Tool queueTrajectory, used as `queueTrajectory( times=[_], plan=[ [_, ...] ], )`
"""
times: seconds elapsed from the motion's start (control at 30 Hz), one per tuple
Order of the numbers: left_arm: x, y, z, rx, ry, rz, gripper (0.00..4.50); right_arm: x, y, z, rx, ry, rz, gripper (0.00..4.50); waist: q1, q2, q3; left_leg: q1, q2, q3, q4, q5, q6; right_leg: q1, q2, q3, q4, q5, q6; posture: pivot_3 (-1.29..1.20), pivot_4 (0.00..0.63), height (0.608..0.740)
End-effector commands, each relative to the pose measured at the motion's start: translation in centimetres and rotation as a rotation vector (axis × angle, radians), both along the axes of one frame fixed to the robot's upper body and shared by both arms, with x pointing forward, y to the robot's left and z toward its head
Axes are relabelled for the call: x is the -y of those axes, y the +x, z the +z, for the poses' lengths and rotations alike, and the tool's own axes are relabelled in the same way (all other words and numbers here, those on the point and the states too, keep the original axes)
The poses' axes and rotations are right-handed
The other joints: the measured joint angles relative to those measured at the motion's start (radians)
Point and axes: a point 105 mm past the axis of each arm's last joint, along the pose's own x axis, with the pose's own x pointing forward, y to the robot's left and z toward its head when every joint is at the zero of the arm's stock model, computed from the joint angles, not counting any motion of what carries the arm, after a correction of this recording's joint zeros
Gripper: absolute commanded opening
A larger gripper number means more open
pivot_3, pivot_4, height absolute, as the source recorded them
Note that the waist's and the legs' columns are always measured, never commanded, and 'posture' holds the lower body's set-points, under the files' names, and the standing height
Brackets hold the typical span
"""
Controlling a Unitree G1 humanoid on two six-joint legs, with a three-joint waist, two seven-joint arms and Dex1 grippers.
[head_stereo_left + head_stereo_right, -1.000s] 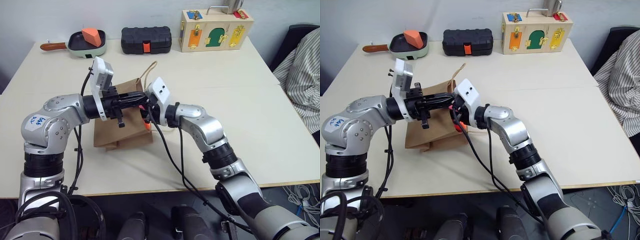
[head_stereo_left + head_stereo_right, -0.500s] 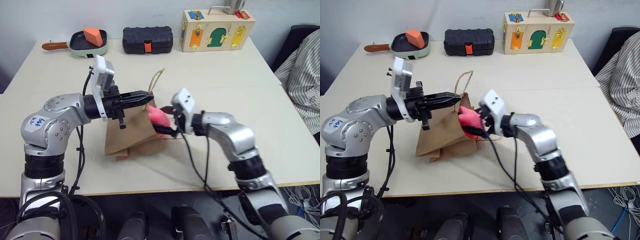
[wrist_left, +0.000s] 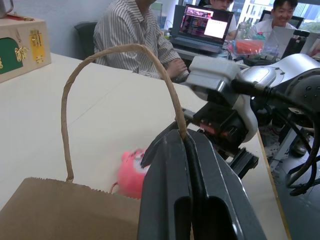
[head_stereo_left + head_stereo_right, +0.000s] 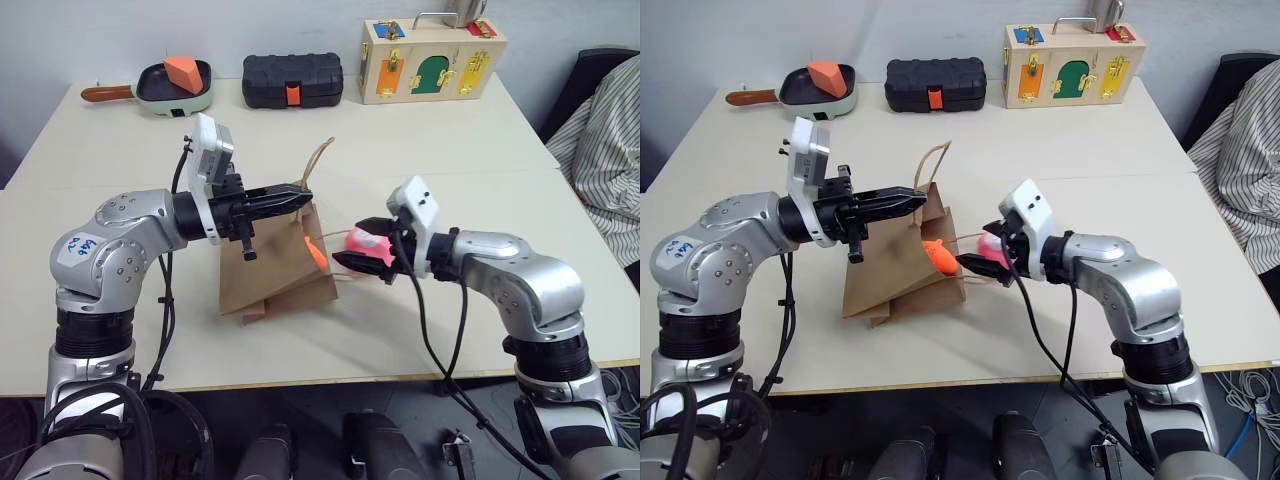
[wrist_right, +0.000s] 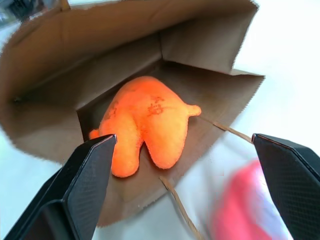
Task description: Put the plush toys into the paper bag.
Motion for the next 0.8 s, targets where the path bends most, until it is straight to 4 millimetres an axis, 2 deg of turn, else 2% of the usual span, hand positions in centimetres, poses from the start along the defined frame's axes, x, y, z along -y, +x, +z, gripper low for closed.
queueTrajectory(
  times=[0.03,0.17,0.23,0.33,0.43,0.57,0.77,0.8],
  plan=[
    [-0.1,-0.2,1.3,0.056,-0.014,-0.006,0.00,1.8,1.8,-1.1,0.151,-0.179,-0.098,4.46,0.001,0.000,0.000,0.000,0.000,0.000,0.000,0.000,0.000,0.000,0.000,0.000,0.000,0.000,0.000,0.00,0.150,0.740],
    [-0.4,-0.4,1.1,0.060,-0.007,0.001,0.00,4.8,2.1,-0.2,0.293,-0.311,-0.136,4.46,0.014,0.000,0.000,0.000,-0.001,0.000,0.000,0.000,0.000,0.001,-0.001,0.000,-0.001,0.000,0.000,0.00,0.150,0.740],
    [-0.6,-0.4,1.1,0.061,-0.004,0.006,0.00,5.8,2.1,0.6,0.310,-0.308,-0.154,4.46,0.020,0.000,0.000,0.000,-0.001,0.000,0.001,0.000,0.001,0.001,0.000,0.000,-0.004,0.000,0.000,0.00,0.150,0.740],
    [-0.6,-0.5,1.1,0.063,-0.003,0.011,0.00,6.7,2.1,1.7,0.338,-0.286,-0.194,4.46,0.021,0.000,0.000,0.000,0.000,0.000,0.000,0.000,0.001,0.001,0.000,0.000,-0.007,0.000,0.000,0.00,0.150,0.740],
    [-0.6,-0.5,1.2,0.066,-0.004,0.012,0.00,7.4,2.1,1.9,0.365,-0.342,-0.206,4.46,0.021,0.000,0.000,0.000,0.000,0.001,0.000,0.000,0.000,0.001,0.000,0.001,-0.007,0.000,0.000,0.00,0.150,0.740],
    [-0.6,-0.5,1.2,0.068,-0.004,0.011,0.00,8.5,2.4,0.3,0.337,-0.401,-0.220,4.46,0.024,0.000,0.000,0.000,0.000,0.001,0.000,0.000,0.001,0.001,0.000,0.001,-0.008,0.000,0.000,0.00,0.150,0.740],
    [-0.4,-0.3,1.4,0.074,-0.003,0.004,0.00,8.5,2.7,-2.8,0.237,-0.378,-0.220,4.46,0.024,0.000,0.000,0.000,0.000,0.001,0.000,0.000,0.001,0.001,0.000,0.001,-0.008,0.000,0.000,0.00,0.150,0.740],
    [-0.3,-0.3,1.4,0.075,-0.003,0.003,0.00,8.6,2.9,-3.3,0.227,-0.383,-0.223,4.29,0.024,0.000,0.000,0.000,0.000,0.001,0.000,0.000,0.001,0.001,0.000,0.001,-0.008,0.000,0.000,0.00,0.150,0.740]
  ],
)
